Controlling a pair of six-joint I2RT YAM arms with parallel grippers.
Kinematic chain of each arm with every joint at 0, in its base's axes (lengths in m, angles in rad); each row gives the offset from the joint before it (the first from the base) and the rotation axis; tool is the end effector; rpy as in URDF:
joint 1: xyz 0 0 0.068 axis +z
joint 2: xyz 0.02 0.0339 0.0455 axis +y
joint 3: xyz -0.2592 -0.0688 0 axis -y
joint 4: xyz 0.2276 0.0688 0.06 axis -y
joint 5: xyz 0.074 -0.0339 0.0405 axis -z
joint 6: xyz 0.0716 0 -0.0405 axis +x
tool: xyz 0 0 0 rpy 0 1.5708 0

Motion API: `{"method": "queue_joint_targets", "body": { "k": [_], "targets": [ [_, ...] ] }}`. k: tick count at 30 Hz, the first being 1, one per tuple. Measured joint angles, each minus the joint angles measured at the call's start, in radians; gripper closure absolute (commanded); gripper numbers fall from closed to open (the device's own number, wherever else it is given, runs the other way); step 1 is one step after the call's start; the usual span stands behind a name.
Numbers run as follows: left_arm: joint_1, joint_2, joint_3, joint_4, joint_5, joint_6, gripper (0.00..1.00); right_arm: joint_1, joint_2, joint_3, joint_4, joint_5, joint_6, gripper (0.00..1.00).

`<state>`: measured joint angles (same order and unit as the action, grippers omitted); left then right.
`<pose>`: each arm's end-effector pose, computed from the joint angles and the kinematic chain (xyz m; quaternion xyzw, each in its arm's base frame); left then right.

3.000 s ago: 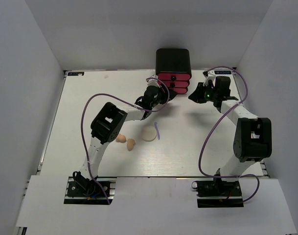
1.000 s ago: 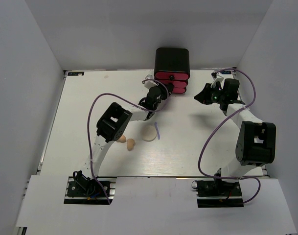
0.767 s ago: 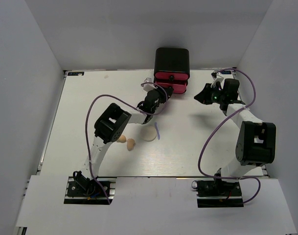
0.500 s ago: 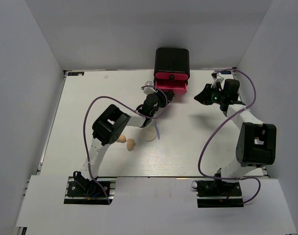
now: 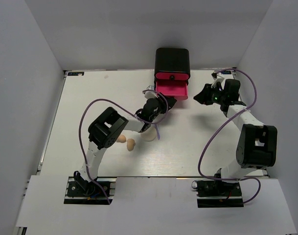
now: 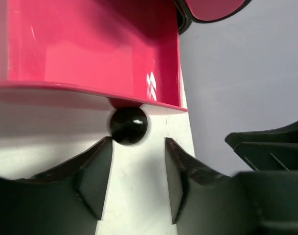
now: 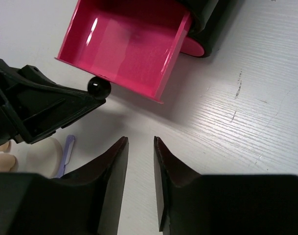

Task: Organize the makeup

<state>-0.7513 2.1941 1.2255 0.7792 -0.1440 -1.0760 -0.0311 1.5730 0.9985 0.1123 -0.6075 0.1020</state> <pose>0.3665 -0.3283 0.1431 -0.1695 0.7513 -0.4692 0.4321 0.3642 0.0296 0.2402 -0.1031 0.8200 0.2720 0.4929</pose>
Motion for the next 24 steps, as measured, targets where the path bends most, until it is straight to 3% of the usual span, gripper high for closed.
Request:
{"method": "queue_joint_targets", "body": {
  "k": [5,12,17,20,24],
  "targets": [
    [-0.005,-0.071,-0.055,-0.015,0.005,0.004,0.26,0.0,-0.022,0.0,-0.01,-0.019,-0.027,0.55],
    [-0.005,-0.187,-0.153,-0.016,0.007,0.01,0.25,0.0,-0.09,-0.032,-0.027,-0.071,-0.092,0.53],
    [-0.005,-0.255,-0.189,-0.058,0.029,0.021,0.29,0.0,-0.127,-0.047,-0.079,-0.135,-0.201,0.53],
    [-0.005,-0.323,-0.218,-0.121,0.047,0.039,0.36,0.0,-0.155,-0.05,-0.15,-0.214,-0.326,0.55],
    [-0.002,-0.46,-0.253,-0.258,0.057,0.075,0.75,0.014,-0.176,-0.05,-0.293,-0.327,-0.534,0.63]
  ]
}}
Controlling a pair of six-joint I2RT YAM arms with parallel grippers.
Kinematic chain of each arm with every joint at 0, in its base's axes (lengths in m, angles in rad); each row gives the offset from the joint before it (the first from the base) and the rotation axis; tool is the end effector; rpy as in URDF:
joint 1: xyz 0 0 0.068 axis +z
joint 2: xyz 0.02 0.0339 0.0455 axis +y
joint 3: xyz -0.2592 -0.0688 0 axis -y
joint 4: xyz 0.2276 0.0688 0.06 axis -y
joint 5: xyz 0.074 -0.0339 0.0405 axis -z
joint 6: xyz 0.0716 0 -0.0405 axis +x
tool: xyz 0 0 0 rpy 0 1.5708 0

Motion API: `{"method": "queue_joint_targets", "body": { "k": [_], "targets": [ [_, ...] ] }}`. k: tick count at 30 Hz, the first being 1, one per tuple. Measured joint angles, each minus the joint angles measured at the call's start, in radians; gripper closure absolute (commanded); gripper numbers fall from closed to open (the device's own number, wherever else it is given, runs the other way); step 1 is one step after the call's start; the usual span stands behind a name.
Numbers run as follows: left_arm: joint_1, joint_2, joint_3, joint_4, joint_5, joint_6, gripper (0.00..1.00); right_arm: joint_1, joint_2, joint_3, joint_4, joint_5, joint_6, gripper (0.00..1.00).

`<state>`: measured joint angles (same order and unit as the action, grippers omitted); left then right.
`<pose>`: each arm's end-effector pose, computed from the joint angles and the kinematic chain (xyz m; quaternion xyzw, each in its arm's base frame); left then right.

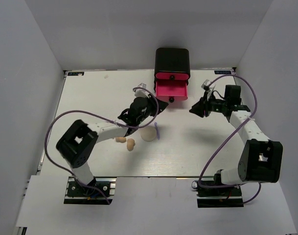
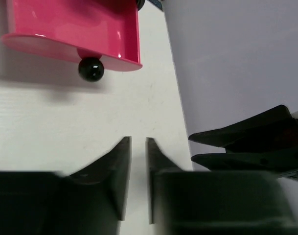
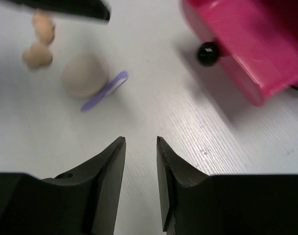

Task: Organize the makeup

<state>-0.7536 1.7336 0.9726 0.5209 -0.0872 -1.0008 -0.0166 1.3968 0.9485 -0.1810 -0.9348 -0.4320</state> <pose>0.3028 -0.2756 0.2212 -0.1236 0.7766 -0.4523 0.4207 0.3014 0.0526 0.2556 -0.3640 0.7364 0.3014 0.4841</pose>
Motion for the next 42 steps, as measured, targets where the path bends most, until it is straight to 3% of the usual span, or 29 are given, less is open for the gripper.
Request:
{"method": "queue_joint_targets", "body": {
  "k": [1,4,6,7,10,14,19,33,36,38,42],
  "targets": [
    [0.003,-0.034,-0.004,-0.042,0.001,0.008,0.88,0.011,-0.002,0.0,-0.045,-0.019,-0.062,0.64],
    [0.012,-0.148,-0.012,-0.208,-0.011,0.052,0.94,0.085,-0.016,-0.006,-0.185,-0.04,-0.273,0.64],
    [0.016,-0.219,-0.019,-0.321,-0.027,0.09,0.8,0.147,-0.034,-0.023,-0.246,-0.039,-0.377,0.63],
    [0.018,-0.25,-0.026,-0.372,-0.036,0.107,0.56,0.174,-0.042,-0.031,-0.271,-0.035,-0.419,0.62],
    [0.023,-0.321,-0.047,-0.537,-0.06,0.138,0.39,0.259,-0.044,-0.048,-0.294,-0.008,-0.468,0.61],
    [0.023,-0.333,-0.051,-0.715,-0.069,0.158,0.34,0.355,-0.005,-0.046,-0.252,0.057,-0.439,0.61],
    [0.031,-0.306,-0.054,-0.845,-0.07,0.203,0.35,0.44,0.083,-0.004,-0.196,0.144,-0.338,0.62],
    [0.087,0.042,0.103,-0.951,0.039,0.355,0.49,0.456,0.031,-0.036,-0.116,0.254,-0.203,0.62],
    [0.093,0.069,0.134,-0.954,0.072,0.372,0.6,0.455,0.014,-0.051,-0.108,0.262,-0.195,0.62],
    [0.094,0.079,0.143,-0.955,0.101,0.388,0.76,0.455,0.012,-0.058,-0.104,0.269,-0.189,0.62],
    [0.094,0.078,0.145,-0.963,0.117,0.401,0.87,0.449,0.006,-0.063,-0.107,0.28,-0.176,0.62]
  ]
}}
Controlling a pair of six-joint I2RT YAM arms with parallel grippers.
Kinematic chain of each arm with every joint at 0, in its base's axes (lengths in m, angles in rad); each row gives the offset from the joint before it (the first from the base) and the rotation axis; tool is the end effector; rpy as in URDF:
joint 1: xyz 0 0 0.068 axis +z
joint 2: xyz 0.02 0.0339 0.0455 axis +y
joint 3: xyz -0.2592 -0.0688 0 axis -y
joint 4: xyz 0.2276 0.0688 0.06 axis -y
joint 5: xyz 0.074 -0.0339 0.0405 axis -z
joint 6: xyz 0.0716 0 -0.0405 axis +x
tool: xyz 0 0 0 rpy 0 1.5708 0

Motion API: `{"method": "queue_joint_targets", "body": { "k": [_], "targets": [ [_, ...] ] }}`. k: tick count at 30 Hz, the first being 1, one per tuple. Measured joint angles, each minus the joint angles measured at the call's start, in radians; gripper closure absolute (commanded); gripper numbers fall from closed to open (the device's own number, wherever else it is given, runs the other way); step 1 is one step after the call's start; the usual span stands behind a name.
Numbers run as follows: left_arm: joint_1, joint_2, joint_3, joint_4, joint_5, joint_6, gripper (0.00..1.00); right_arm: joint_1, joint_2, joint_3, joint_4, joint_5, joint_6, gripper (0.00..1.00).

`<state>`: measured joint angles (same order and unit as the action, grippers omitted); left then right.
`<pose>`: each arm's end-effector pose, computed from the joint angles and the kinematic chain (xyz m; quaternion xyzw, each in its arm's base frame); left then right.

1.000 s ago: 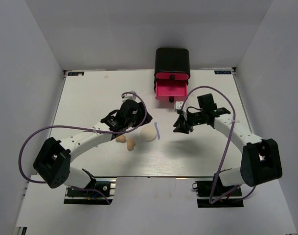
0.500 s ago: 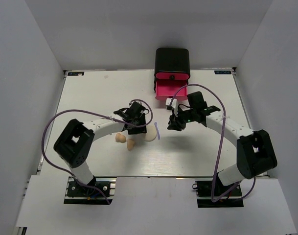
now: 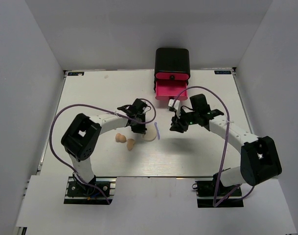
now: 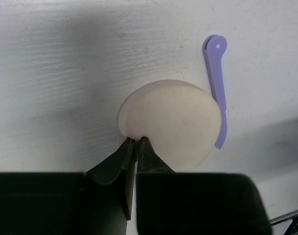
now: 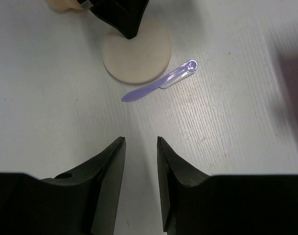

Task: Organize the makeup

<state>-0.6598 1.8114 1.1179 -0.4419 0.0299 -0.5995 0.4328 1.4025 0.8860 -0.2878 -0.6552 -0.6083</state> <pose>0.2804 -0.2202 0.1339 0.0327 0.9757 -0.1390 0.1659 0.2493 0.1633 0.2146 -0.5411 0.7020 0.2663 0.3788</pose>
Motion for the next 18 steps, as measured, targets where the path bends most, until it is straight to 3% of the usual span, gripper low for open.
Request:
{"method": "queue_joint_targets", "body": {
  "k": [7,11,18],
  "targets": [
    [0.001,-0.095,0.073,-0.082,-0.013,0.042,0.88,-0.044,-0.103,-0.039,0.009,0.055,0.029,0.65],
    [0.004,-0.167,0.175,-0.032,-0.026,0.069,0.9,-0.08,-0.226,-0.133,0.079,0.152,0.097,0.71],
    [0.006,-0.029,0.412,0.155,0.006,0.079,0.9,-0.14,-0.343,-0.236,0.19,0.325,0.196,0.72]
  ]
}}
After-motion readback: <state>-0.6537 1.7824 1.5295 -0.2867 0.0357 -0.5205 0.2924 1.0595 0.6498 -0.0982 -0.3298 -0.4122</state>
